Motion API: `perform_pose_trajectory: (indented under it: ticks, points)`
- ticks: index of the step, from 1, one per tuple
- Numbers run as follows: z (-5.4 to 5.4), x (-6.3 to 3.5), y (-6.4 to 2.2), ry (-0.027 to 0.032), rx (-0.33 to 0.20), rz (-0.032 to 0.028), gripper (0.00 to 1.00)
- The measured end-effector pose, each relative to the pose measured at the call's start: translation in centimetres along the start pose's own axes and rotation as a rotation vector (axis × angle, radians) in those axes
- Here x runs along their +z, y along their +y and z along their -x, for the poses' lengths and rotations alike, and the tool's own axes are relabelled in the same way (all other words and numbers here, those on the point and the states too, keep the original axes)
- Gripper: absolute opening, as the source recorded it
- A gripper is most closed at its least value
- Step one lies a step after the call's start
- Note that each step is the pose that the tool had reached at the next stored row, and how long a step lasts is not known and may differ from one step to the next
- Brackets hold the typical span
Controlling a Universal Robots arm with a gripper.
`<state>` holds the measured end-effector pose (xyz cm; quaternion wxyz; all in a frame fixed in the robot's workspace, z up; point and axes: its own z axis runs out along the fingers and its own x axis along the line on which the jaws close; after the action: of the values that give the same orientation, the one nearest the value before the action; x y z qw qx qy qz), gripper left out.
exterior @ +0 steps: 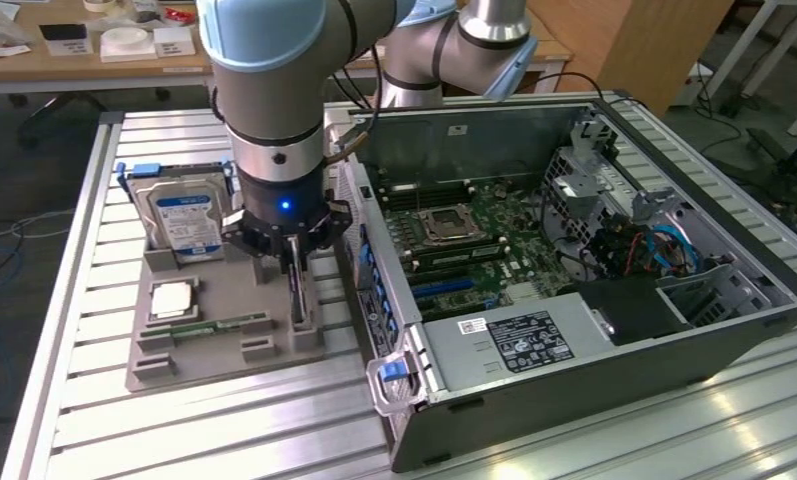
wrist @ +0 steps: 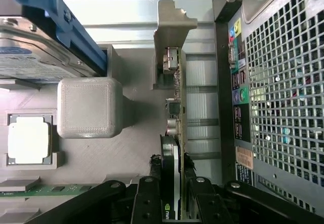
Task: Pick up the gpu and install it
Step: 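Pick up the gpu and move the gpu toward the slot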
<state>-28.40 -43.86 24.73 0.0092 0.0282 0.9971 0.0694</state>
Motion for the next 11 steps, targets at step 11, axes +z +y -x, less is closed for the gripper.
perform_pose_trajectory:
  ticks: [11]
  points:
    - [0.0,-2.39,0.34,0.0032,-0.005,0.0434,0.27]
